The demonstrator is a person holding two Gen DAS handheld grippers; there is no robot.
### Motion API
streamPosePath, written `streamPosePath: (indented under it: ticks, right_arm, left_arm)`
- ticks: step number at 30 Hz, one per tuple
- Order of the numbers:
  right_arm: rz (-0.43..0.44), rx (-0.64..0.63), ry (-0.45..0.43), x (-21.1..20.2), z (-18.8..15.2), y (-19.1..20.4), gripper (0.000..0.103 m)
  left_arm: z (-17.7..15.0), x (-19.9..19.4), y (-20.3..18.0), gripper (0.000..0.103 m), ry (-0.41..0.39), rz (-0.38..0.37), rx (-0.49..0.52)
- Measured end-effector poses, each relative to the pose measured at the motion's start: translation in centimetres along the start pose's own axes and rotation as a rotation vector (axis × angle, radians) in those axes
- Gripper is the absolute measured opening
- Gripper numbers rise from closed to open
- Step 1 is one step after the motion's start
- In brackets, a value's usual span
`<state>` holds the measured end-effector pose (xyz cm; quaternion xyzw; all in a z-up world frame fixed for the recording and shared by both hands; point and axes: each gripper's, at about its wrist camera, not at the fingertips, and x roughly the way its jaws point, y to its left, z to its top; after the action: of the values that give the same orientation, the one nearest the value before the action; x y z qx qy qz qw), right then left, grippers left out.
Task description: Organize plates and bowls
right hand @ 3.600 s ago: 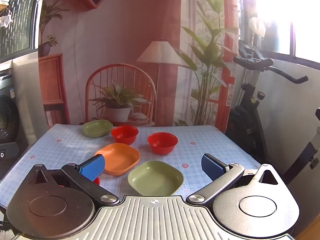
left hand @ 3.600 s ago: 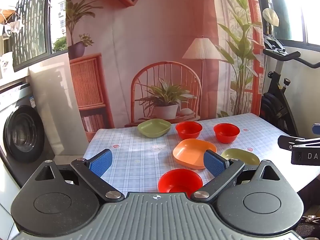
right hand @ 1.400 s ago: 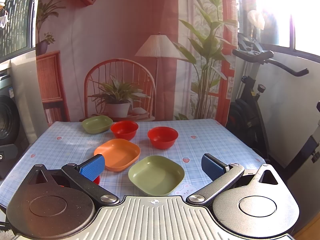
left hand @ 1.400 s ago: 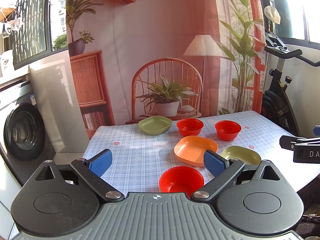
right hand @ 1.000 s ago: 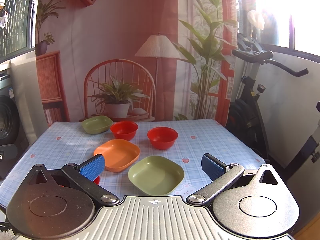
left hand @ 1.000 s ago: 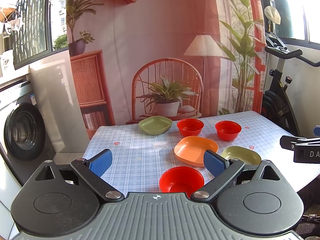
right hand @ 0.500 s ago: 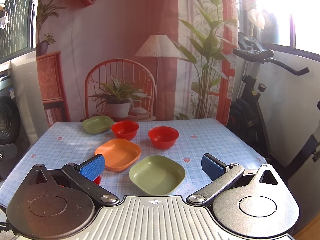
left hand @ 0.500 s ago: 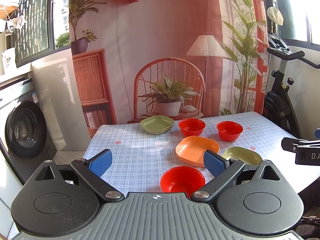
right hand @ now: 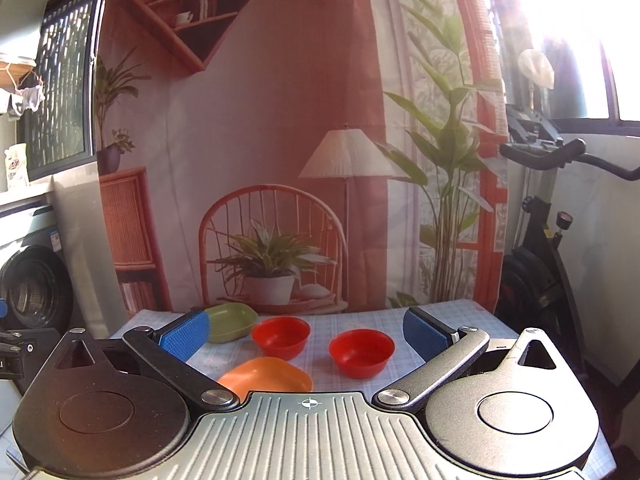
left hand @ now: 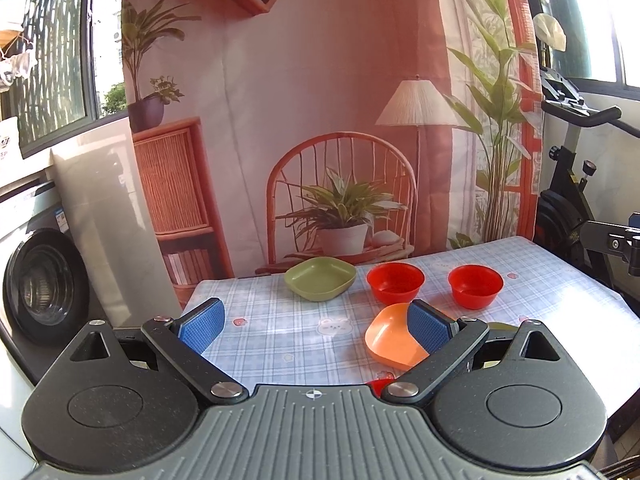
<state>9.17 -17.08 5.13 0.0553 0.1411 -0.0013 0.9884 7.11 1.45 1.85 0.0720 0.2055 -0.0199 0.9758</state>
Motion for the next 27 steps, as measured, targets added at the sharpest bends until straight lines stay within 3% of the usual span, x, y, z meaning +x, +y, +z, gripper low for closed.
streamPosePath:
  ticks: [5, 10, 14, 16, 19, 22, 27]
  right_arm:
    - [-0.007, -0.035, -0.115, 4.5, 1.1, 1.1, 0.103]
    - [0.073, -0.022, -0.067, 9.8, 1.5, 2.2, 0.103]
    - [0.025, -0.066, -0.024, 12.7, 0.2, 4.1, 0.103]
    - [0.053, -0.04, 0.026, 14.1, -1.4, 4.6, 0.103]
    - [0.075, -0.012, 0.068, 15.4, -4.1, 4.9, 0.103]
    - [0.1, -0.027, 0.144, 16.6, -6.9, 5.7, 0.103]
    - [0.141, -0.082, 0.24, 17.6, -10.3, 7.1, 0.09]
  left_arm:
    - [1.8, 3.5, -0.1, 0.099, -0.014, -0.014, 0.056]
    - [3.0, 7.1, 0.3, 0.096, -0.018, 0.017, 0.046]
    - [2.7, 8.9, 1.2, 0.096, -0.059, 0.016, 0.003]
    - [2.1, 10.0, 1.6, 0.094, -0.055, 0.003, -0.022]
    - [0.7, 11.8, 1.9, 0.084, -0.011, -0.003, -0.042]
    - [-1.2, 13.6, 2.0, 0.082, 0.064, -0.015, -0.054]
    - [-4.6, 15.8, 1.7, 0.074, 0.169, -0.025, -0.036]
